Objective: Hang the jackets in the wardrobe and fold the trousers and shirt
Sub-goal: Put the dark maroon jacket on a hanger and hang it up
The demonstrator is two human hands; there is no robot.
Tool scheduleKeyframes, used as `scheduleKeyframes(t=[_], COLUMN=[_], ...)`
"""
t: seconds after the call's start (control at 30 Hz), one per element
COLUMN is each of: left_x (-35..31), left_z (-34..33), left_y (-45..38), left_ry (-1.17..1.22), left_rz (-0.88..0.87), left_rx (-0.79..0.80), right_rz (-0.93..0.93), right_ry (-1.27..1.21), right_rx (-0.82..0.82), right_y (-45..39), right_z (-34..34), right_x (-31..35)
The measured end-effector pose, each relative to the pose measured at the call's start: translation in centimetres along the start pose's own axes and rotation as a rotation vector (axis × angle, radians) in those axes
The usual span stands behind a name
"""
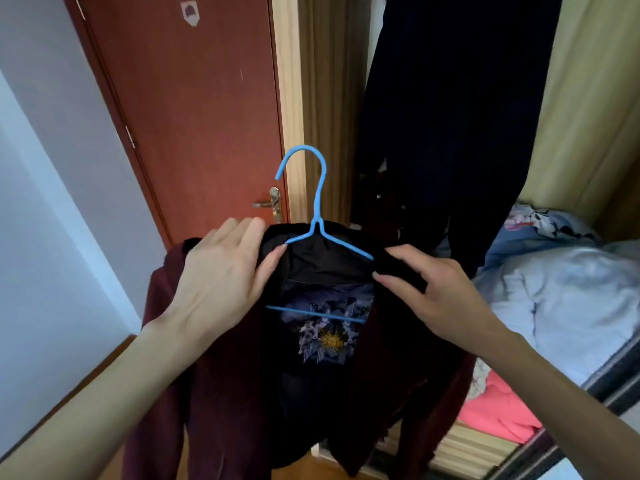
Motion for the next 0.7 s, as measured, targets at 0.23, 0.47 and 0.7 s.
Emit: scheduleKeyframes(t=[0.23,0.47,0.7], left_x=[-3.0,-8.6,-13.7], left_z=[-0.8,-0.8,-2.8], left_y=[-0.2,0.2,5.1], left_ry=[0.214,0.403,0.553], left_rz=[0.123,0.5,0.321], left_rx=[0.009,-0.153,-0.051], right_rz=[-0.166,-0.199,-0.108], right_ry=[0.05,0.257,0.376], right_rx=[-0.256,-0.214,-0.347], right_y=[6.5,9.8,11.9], right_z=[1.8,0.7,2.9], right_x=[0.6,1.5,0.7])
Point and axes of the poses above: each hand's wrist, its own y-axis away from the middle knuckle, its own z-axis out of the back of the hand, x = y × z, the point moved 1 cm from there along -y, towards the middle knuckle, and after that the axes turned 13 degrees about -z, right-handed, at the moved point
